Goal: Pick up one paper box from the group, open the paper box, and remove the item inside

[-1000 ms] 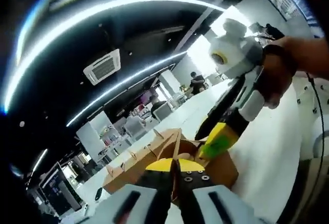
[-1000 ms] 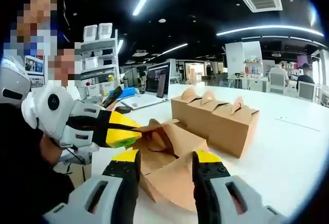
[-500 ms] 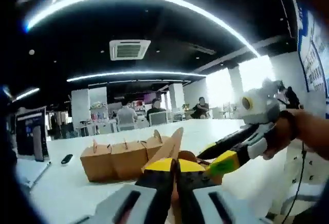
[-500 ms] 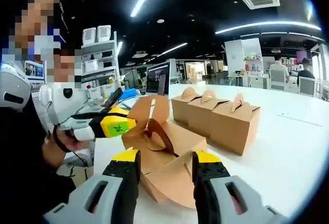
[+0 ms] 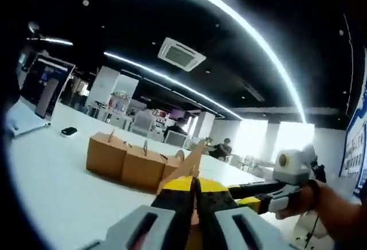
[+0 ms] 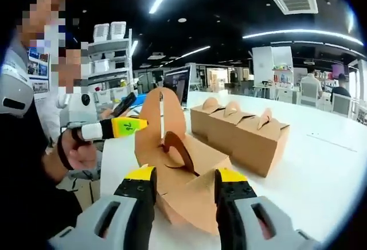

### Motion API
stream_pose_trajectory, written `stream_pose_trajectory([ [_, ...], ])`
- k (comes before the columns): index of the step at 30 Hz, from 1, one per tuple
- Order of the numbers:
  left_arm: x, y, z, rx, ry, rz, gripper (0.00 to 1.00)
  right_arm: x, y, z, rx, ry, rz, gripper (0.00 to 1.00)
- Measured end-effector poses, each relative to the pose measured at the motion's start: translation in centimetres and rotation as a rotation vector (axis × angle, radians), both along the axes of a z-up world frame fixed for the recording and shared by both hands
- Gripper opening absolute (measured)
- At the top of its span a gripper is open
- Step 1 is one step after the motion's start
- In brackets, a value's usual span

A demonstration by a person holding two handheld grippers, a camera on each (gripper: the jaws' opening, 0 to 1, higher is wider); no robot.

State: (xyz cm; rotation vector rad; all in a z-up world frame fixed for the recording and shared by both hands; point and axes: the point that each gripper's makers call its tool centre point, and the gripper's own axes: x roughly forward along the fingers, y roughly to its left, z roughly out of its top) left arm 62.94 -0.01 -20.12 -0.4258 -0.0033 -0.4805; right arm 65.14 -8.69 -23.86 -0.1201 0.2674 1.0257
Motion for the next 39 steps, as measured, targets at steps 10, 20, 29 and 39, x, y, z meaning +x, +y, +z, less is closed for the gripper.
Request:
stream_pose_trajectory([
  [10,0.4,1.4,-0.4,-0.243,0.085,-0.006,0.04,-0.1,0.3,0.2,-0.037,-0.039,0.012,0.4],
  [20,1.3,4.1,-2.3,-0.486,0.209,0.048,0.04,-0.6,1.0,0.3,-0.054,-0.071,0.056,0.32],
  [29,1.5,4.6,-3.3,-0.633,0.275,0.048,0.04,-0.5,1.0,0.3,-0.047,-0.051,0.073,0.33],
  [39,1.4,4.8,-4.6,-0.606,0.33,0.07,0.04,-0.5,1.1,0.3,-0.036,-0.04,0.135,0.33],
])
